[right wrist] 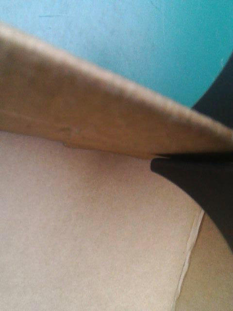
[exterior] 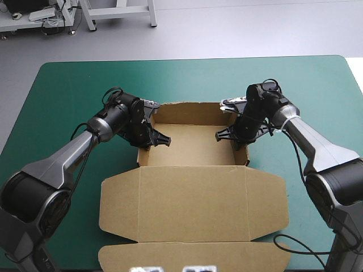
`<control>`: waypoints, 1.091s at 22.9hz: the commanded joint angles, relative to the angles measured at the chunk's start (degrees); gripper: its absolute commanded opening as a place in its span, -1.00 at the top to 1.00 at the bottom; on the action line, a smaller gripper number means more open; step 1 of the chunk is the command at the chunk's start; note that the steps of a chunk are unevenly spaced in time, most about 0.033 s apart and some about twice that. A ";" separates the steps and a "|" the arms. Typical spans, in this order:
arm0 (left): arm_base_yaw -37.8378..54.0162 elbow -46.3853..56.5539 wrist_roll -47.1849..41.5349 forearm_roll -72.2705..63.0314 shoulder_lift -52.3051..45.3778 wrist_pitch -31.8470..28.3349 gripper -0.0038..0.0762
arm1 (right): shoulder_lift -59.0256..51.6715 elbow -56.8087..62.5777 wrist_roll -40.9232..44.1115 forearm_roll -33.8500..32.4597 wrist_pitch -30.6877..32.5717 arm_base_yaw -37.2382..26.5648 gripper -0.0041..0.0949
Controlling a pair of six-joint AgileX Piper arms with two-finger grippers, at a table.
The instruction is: Fold the box
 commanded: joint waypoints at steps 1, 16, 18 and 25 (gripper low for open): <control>-0.56 -1.96 3.42 0.62 -2.86 -0.14 0.86 | -0.97 -0.29 -2.79 -0.73 2.07 0.66 0.93; -0.56 -2.45 7.08 3.60 -11.66 1.65 -0.40 | -11.29 -2.12 -3.41 -2.30 2.51 0.66 -0.78; -0.56 -2.94 8.13 4.73 -14.19 2.60 -0.40 | -13.91 -4.68 -3.65 -2.06 2.51 0.66 -0.78; -0.56 -3.70 8.13 7.89 -23.50 7.13 -0.38 | -21.47 -7.13 -4.95 -1.29 2.51 0.66 -0.78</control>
